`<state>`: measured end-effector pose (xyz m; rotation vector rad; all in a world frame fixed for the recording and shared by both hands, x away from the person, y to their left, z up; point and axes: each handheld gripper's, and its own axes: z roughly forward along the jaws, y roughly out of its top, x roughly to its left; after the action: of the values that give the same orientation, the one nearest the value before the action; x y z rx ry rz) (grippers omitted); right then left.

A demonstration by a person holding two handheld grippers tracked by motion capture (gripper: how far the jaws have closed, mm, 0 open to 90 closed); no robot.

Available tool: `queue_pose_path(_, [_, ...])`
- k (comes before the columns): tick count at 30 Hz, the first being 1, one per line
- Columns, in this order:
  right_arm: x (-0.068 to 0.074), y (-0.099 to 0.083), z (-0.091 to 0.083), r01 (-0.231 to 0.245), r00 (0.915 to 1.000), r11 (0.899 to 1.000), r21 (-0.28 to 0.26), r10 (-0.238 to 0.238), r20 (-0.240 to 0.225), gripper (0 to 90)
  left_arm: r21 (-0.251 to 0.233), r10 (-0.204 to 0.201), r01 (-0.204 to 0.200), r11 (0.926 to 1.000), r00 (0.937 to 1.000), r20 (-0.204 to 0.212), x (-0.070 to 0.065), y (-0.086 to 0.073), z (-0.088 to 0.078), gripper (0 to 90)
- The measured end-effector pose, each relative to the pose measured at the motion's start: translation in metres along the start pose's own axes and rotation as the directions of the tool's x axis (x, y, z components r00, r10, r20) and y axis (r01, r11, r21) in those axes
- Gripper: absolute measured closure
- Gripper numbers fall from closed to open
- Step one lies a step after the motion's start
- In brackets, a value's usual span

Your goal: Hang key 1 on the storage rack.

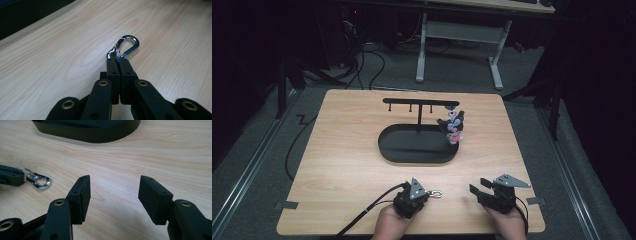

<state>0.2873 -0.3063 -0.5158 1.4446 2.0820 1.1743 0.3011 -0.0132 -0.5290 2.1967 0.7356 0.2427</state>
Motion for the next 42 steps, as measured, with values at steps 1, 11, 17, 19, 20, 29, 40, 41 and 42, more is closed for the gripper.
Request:
queue_pose_path(1, [0.000,0.000,0.000,0.002,1.0000,1.000,0.001,-0.002,0.000,43.5,0.000,0.011,-0.011,0.9999,0.9999,0.006,-0.003,0.003,0.004,88.5])
queue_pose_path(11, [0.004,-0.001,0.003,0.025,0.9987,1.000,0.012,-0.024,-0.046,45.6,-0.019,0.037,-0.036,0.9992,0.9982,0.048,-0.009,0.010,0.010,69.6])
queue_pose_path(17, [0.015,0.002,0.008,0.060,0.9916,0.998,0.034,-0.056,-0.117,46.9,-0.066,0.032,-0.029,0.9974,0.9984,0.048,0.003,-0.009,-0.020,59.9])
queue_pose_path(19, [0.022,0.003,0.009,0.098,0.9866,0.995,0.035,-0.093,-0.134,47.6,-0.088,0.026,-0.024,0.9959,0.9992,0.032,0.013,-0.020,-0.037,56.6])
queue_pose_path(20, [0.025,0.003,0.010,0.113,0.9840,0.993,0.038,-0.107,-0.142,47.7,-0.093,0.020,-0.018,0.9955,0.9996,0.022,0.017,-0.024,-0.043,55.9])
queue_pose_path(29, [0.047,0.007,0.024,0.212,0.9591,0.976,0.047,-0.198,-0.202,47.5,-0.120,-0.087,0.072,0.9902,0.9891,-0.119,0.089,-0.072,-0.119,44.1])
queue_pose_path(40, [0.068,0.023,0.040,0.380,0.9037,0.917,0.125,-0.339,-0.262,49.6,-0.243,-0.210,0.153,0.9579,0.9506,-0.229,0.126,-0.105,-0.156,36.8])
queue_pose_path(41, [0.070,0.024,0.040,0.395,0.8993,0.909,0.136,-0.352,-0.259,49.8,-0.244,-0.215,0.161,0.9565,0.9522,-0.217,0.127,-0.106,-0.155,36.8])
queue_pose_path(42, [0.072,0.027,0.041,0.414,0.8921,0.898,0.146,-0.369,-0.260,50.4,-0.244,-0.225,0.175,0.9538,0.9550,-0.193,0.129,-0.107,-0.153,36.8])
